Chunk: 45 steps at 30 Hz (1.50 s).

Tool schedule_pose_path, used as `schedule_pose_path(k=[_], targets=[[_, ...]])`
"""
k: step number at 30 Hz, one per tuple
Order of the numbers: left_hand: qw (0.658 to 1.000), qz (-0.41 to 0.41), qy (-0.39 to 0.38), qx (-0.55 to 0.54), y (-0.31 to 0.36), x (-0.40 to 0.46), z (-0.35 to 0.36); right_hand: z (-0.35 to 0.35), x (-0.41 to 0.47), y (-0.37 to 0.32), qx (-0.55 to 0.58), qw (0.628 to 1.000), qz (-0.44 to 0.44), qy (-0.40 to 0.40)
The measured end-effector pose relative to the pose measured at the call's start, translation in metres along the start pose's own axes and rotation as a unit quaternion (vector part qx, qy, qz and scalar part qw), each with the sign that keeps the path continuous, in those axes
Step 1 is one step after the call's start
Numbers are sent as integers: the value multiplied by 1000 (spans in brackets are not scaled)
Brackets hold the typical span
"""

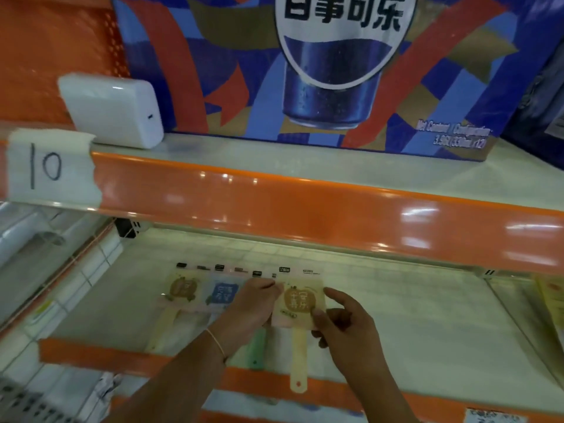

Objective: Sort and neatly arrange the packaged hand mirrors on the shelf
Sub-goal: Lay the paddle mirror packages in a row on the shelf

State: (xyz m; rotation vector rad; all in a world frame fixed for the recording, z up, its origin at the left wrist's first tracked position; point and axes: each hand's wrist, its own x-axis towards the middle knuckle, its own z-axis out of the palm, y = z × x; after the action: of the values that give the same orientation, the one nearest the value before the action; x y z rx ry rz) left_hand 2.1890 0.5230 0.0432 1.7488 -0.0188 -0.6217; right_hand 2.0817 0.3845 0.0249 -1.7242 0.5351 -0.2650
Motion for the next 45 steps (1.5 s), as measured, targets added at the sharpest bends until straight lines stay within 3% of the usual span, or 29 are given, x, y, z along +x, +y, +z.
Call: schedule_pose_path(k=[6,14,22,26,32,45], targets=[[993,62,67,80,-13,4,-70,64,4,-9,17,1000,16,-1],[944,149,194,220,-51,26,-205,167,14,-21,-73,997,25,6],[916,251,105,296,-103,55,-245,238,27,-19,-183,982,20,27],[884,316,115,324,-120,65,-247,248,22,-32,-233,971,-16,45],[876,361,121,296,-125,67,-248,252,24,-29,-322,944,-52,46],[870,369,126,302,-126,69,-247,266,32,4,-367,927,-59,51]])
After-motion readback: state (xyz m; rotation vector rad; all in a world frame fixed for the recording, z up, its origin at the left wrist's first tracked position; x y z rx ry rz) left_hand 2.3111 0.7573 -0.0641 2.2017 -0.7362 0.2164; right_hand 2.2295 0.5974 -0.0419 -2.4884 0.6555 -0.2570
